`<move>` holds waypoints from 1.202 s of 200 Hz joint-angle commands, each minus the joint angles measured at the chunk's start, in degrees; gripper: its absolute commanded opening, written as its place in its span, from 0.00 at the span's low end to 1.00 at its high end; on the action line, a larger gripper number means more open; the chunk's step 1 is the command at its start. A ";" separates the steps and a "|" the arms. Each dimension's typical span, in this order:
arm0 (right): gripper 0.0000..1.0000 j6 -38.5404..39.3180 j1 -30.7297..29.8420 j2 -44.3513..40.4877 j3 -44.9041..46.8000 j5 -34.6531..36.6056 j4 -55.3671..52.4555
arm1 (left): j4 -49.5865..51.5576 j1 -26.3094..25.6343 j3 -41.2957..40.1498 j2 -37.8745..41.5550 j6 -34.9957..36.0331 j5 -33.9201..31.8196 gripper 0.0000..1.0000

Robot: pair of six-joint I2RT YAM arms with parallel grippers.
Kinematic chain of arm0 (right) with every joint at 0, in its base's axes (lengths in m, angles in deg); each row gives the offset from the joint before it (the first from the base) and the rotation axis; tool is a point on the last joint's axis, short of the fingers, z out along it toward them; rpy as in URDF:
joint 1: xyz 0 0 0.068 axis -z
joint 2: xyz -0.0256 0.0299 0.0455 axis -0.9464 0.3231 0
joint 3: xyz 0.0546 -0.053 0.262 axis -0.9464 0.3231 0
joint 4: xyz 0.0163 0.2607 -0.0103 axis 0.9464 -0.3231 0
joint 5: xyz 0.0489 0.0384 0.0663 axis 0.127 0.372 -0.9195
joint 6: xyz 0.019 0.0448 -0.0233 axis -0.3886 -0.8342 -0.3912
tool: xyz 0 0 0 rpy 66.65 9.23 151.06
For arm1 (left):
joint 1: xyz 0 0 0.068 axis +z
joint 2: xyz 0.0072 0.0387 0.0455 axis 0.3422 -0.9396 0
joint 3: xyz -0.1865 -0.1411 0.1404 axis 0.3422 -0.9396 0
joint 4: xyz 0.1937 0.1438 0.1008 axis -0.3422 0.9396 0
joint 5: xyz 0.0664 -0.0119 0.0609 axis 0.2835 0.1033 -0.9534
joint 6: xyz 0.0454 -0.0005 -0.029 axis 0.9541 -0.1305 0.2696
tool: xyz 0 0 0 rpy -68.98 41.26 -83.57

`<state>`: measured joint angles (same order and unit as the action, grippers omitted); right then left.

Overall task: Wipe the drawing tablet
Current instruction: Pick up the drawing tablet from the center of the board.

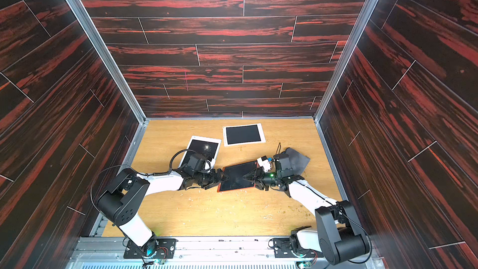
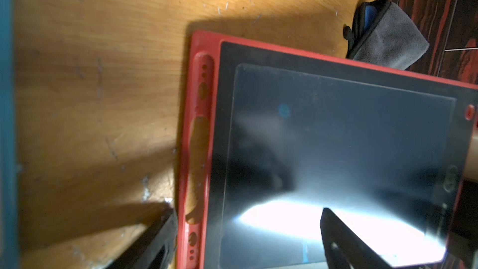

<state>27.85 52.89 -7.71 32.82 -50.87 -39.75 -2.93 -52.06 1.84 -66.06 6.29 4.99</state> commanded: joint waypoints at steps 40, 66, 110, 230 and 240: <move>0.30 11.82 -0.11 -0.40 -4.18 12.37 -18.21 | 5.98 -0.28 -2.15 -1.04 0.56 -0.83 0.88; 0.28 11.83 -0.13 -0.38 -3.96 12.91 -18.30 | 7.30 -0.29 -1.85 -0.47 1.44 -1.63 0.88; 0.00 11.74 -0.11 -0.77 -5.65 11.48 -17.56 | 18.12 -0.34 3.08 7.26 9.68 -8.88 0.88; 0.00 15.28 -0.16 0.43 -26.75 1.77 -40.17 | 28.48 -29.42 13.25 25.39 57.83 -56.19 0.80; 0.00 15.87 -0.11 0.22 -27.36 1.50 -41.36 | 27.46 -29.47 12.79 25.72 58.59 -56.40 0.81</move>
<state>42.16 52.89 -5.68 8.10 -45.58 -76.32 25.01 -81.79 16.09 -42.76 58.24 -44.01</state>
